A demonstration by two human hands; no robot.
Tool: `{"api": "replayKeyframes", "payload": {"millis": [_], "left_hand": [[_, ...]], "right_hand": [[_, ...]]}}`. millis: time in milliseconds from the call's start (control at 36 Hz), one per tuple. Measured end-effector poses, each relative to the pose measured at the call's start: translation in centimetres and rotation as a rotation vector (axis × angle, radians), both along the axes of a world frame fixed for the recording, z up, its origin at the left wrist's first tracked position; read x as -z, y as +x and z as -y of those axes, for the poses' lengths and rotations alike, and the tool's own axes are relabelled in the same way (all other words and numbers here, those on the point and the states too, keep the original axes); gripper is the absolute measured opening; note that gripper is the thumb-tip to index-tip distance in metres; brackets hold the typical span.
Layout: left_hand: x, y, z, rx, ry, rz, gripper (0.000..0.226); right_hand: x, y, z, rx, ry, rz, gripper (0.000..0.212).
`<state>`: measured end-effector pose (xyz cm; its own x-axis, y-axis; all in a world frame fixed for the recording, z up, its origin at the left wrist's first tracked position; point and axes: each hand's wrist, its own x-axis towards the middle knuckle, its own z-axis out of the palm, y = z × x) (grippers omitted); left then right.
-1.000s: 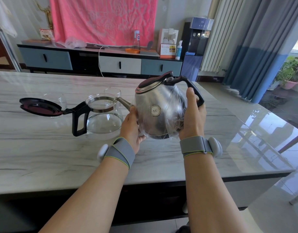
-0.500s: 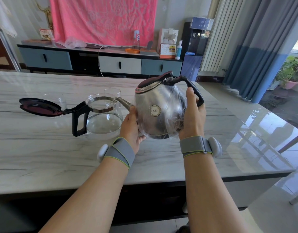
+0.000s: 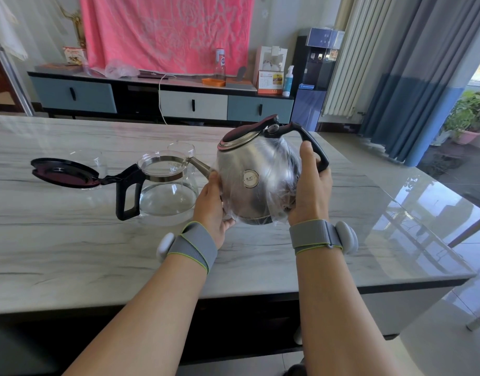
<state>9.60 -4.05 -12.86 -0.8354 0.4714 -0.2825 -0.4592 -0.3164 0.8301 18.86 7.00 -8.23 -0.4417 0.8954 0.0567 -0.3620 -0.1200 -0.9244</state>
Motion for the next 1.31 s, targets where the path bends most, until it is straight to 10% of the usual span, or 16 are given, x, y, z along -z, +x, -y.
{"api": "replayKeyframes", "payload": {"millis": [1306], "left_hand": [[0.15,0.07,0.06,-0.010,-0.016,-0.003,0.041]], "right_hand": [[-0.03,0.02,0.00,-0.008,0.006,-0.002,0.018]]}}
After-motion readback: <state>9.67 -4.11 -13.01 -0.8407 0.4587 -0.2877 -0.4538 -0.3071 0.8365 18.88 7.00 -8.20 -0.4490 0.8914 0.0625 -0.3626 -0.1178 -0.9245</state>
